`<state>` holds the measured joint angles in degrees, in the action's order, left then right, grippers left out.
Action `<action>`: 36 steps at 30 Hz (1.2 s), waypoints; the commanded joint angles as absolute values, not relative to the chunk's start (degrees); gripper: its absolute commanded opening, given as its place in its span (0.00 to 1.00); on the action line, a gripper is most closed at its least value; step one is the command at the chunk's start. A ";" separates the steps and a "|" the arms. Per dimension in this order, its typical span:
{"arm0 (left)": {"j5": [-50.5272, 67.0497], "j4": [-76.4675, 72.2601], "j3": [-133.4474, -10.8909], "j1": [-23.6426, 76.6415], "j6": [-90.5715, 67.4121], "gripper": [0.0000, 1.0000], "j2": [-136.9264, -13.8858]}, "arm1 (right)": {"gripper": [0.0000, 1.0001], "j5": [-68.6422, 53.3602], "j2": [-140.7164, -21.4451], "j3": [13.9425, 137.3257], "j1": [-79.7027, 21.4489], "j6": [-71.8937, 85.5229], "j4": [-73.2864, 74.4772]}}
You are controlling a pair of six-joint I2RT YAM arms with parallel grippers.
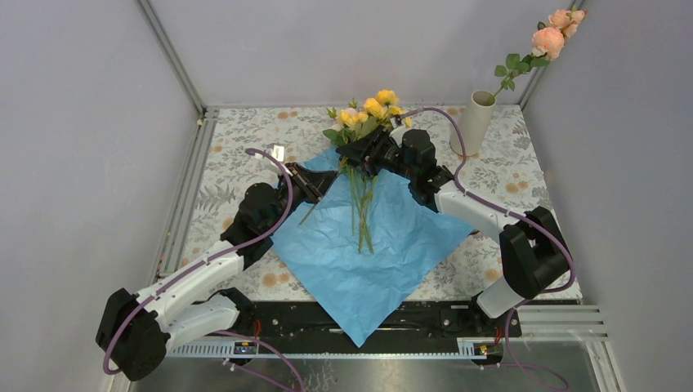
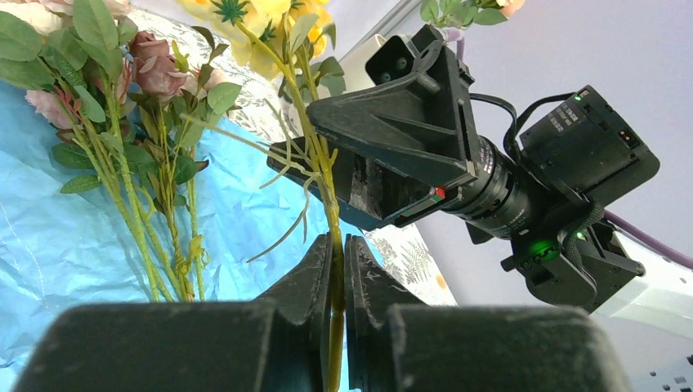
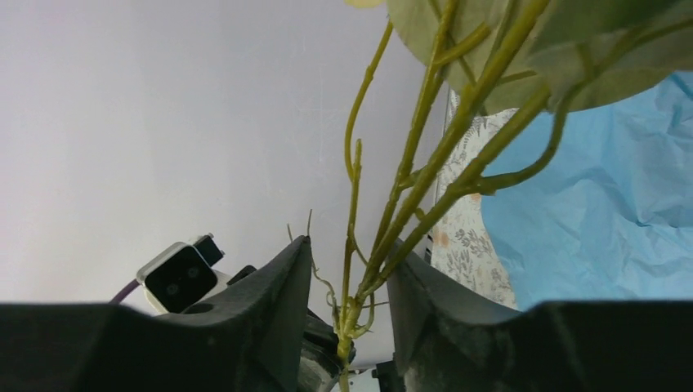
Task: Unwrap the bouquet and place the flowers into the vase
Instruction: Insert the fake flower into the vase.
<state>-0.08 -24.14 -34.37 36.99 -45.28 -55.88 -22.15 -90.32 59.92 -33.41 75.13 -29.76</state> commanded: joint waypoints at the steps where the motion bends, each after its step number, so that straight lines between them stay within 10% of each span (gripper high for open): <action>1: 4.19 -28.79 -35.71 37.00 -44.15 0.00 -55.86 | 0.40 -22.26 -89.71 62.40 -34.19 74.61 -31.49; 11: 7.25 -23.30 -37.90 37.00 -41.90 0.10 -55.82 | 0.05 -19.10 -85.39 60.63 -34.27 70.72 -31.76; 18: 4.51 -12.34 -40.82 36.92 -38.47 0.76 -52.29 | 0.00 -14.73 -77.96 58.54 -34.28 61.20 -27.23; 22: 4.94 -5.83 -42.86 36.61 -36.35 0.95 -49.30 | 0.00 -11.56 -72.50 58.14 -34.27 54.26 -22.19; 36: 14.45 26.23 -60.68 28.19 -27.19 0.99 -50.38 | 0.00 2.94 -58.03 60.59 -34.24 26.64 -1.11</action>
<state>11.38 17.12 -56.66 31.55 -32.86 -50.26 -3.81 -61.28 58.22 -33.89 38.24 -7.20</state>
